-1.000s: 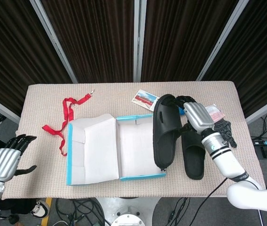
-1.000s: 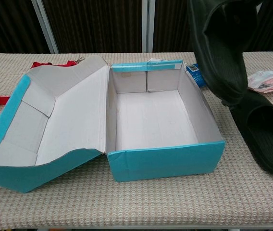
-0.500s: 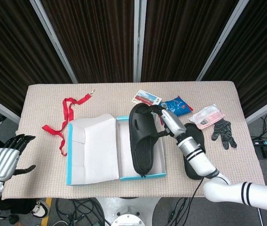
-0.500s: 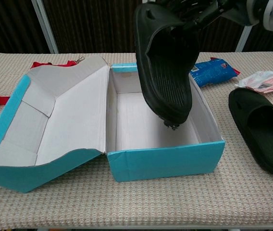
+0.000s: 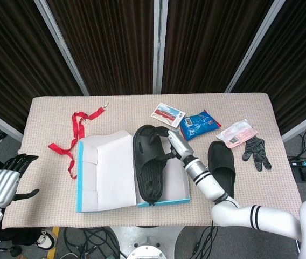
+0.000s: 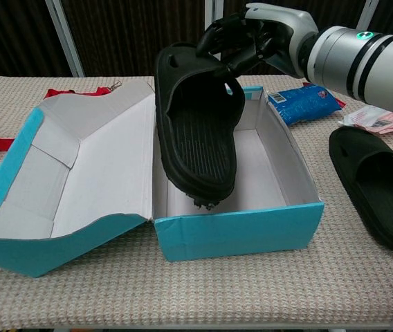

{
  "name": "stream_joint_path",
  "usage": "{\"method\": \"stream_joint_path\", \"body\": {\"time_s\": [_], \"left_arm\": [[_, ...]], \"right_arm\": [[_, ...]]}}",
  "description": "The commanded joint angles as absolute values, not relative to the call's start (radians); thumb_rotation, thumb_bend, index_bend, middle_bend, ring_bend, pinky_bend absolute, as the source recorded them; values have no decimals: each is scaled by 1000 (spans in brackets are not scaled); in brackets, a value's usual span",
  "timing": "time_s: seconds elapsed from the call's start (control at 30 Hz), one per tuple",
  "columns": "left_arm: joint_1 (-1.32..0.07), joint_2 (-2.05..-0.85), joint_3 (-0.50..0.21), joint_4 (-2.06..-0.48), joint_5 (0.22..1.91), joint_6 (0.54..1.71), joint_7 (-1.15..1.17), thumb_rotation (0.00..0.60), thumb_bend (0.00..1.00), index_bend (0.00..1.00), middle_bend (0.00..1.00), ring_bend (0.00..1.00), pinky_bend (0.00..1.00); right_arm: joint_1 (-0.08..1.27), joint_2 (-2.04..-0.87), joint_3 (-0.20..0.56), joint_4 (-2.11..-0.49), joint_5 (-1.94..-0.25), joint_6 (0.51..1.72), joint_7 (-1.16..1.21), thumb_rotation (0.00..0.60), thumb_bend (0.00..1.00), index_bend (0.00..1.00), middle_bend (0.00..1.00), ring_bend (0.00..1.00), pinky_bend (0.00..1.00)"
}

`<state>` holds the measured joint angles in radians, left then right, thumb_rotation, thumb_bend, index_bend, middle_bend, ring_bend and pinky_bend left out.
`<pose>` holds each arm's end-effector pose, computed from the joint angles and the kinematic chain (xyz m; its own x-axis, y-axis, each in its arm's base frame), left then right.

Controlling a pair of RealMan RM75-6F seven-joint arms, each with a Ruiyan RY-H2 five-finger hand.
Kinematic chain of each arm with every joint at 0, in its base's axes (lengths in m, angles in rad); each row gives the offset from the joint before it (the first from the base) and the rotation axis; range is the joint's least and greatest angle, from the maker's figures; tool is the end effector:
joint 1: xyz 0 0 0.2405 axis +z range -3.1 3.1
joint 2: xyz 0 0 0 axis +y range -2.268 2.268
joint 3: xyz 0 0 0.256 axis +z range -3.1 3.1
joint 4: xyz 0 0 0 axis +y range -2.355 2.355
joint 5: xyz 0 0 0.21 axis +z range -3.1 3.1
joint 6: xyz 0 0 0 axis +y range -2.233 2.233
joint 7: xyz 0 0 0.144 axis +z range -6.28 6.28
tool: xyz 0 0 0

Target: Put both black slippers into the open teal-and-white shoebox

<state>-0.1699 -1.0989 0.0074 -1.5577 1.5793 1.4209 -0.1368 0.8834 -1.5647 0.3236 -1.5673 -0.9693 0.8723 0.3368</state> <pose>-0.3067 0.1953 0.1506 0.3582 0.0972 0.9286 0.9280 -0.1462 -0.3427 -0.0628 -0.3638 -0.0153 -0.3347 -0.5126 0.7907 -0.8779 -0.1352 -0.4593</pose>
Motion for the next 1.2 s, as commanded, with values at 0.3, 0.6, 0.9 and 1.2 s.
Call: {"method": "stream_joint_path", "body": {"time_s": [0.3,0.6,0.9,1.2], "left_arm": [[-168,-1098,12,-1534,1585,1424,-171,600,117,155,159,106,176],[-169,-1095,13,-1531,1590,1423,-179,600,117,155,159,106,175],[-171,-1092,13,-1528,1592,1424,-185,600,117,155,160,106,175],[-170,-1093,15,-1524,1593,1426,-190,600,117,155,159,106,175]], "right_arm": [[910,-1669,349,-1459,-948,805,348,600,146,486,411,131,166],[919,-1729,359,-1375,-950,751,372,600,136,486,411,131,175],[926,-1760,382,-1316,-987,719,405,600,126,487,411,131,187],[921,-1791,388,-1252,-1027,674,475,600,102,486,403,131,194]]}}
